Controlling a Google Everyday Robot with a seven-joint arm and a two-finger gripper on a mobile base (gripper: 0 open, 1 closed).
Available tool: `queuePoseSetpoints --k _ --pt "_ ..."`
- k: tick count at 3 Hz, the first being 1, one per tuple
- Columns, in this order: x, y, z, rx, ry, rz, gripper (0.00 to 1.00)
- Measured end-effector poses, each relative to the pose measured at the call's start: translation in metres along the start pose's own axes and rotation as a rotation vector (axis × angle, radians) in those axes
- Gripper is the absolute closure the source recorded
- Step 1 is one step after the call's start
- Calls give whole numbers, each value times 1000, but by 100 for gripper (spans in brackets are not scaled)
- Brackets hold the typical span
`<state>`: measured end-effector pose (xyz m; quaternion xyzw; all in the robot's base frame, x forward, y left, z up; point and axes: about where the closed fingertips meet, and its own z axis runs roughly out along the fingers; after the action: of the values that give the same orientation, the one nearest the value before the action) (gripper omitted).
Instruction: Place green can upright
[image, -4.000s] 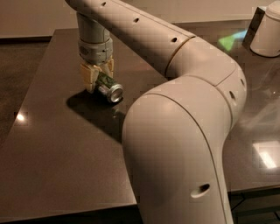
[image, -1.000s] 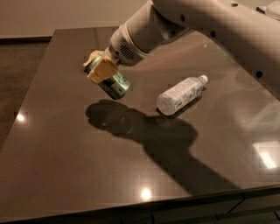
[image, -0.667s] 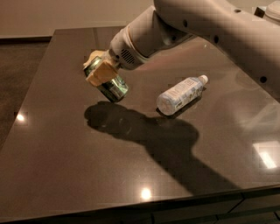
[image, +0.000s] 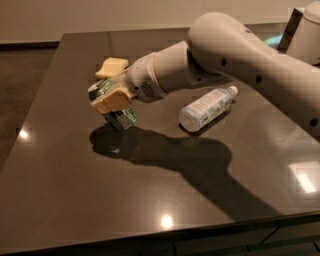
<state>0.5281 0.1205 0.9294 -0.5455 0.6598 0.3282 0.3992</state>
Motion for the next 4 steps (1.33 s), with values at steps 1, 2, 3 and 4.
queuePoseSetpoints --k 1,2,3,4 --pt "0 14 8 -32 -112 -23 100" --pt "1 28 12 -65 -213 -48 100" --pt "2 41 14 -99 -292 -70 100" --pt "6 51 12 -112 -342 -64 100"
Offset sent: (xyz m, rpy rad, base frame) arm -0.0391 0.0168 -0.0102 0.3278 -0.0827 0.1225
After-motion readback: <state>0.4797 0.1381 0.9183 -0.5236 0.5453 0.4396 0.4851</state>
